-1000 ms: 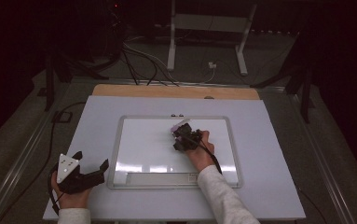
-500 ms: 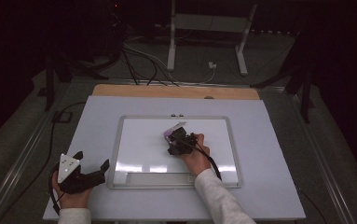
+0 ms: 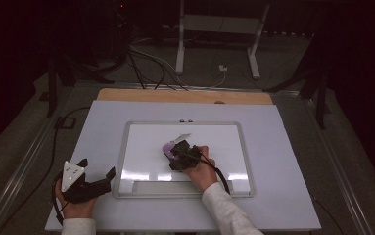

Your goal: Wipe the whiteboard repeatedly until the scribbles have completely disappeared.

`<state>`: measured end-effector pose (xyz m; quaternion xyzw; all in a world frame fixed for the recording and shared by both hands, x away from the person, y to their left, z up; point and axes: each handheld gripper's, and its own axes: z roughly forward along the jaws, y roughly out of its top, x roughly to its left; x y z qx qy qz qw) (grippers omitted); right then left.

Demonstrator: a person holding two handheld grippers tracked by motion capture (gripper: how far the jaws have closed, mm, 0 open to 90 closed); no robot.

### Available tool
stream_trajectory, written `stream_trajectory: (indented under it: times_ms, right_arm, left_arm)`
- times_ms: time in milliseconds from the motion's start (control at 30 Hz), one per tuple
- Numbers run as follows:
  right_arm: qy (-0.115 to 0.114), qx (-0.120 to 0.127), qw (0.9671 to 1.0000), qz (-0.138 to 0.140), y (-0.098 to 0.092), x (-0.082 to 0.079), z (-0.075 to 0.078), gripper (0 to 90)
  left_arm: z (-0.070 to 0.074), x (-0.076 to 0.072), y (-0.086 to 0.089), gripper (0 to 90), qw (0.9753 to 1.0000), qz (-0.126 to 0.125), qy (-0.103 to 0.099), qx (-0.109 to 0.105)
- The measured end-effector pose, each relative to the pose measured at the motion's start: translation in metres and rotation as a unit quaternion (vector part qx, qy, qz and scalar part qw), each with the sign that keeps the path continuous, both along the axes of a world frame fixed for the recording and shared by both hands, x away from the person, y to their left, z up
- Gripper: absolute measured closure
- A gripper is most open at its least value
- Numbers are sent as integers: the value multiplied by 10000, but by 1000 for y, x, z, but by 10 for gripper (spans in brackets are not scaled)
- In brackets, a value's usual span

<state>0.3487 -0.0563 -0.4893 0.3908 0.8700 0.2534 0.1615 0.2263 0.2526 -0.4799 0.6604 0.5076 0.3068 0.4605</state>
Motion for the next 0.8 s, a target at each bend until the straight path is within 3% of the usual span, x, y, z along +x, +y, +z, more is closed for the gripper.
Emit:
stream_trajectory:
  times_ms: [633, 700, 800]
  right_arm:
    - [-4, -39, 9975, -712, -66, 11, 0, 408]
    - [-25, 9, 9986, -534, -70, 11, 0, 407]
    - [-59, 46, 9999, 76, -67, 4, -1, 406]
  left_arm:
    - [-1, 1, -2, 22, 10000, -14, 21, 22]
    - [-1, 1, -2, 22, 10000, -7, 24, 6]
    - [-1, 2, -2, 22, 10000, -10, 31, 12]
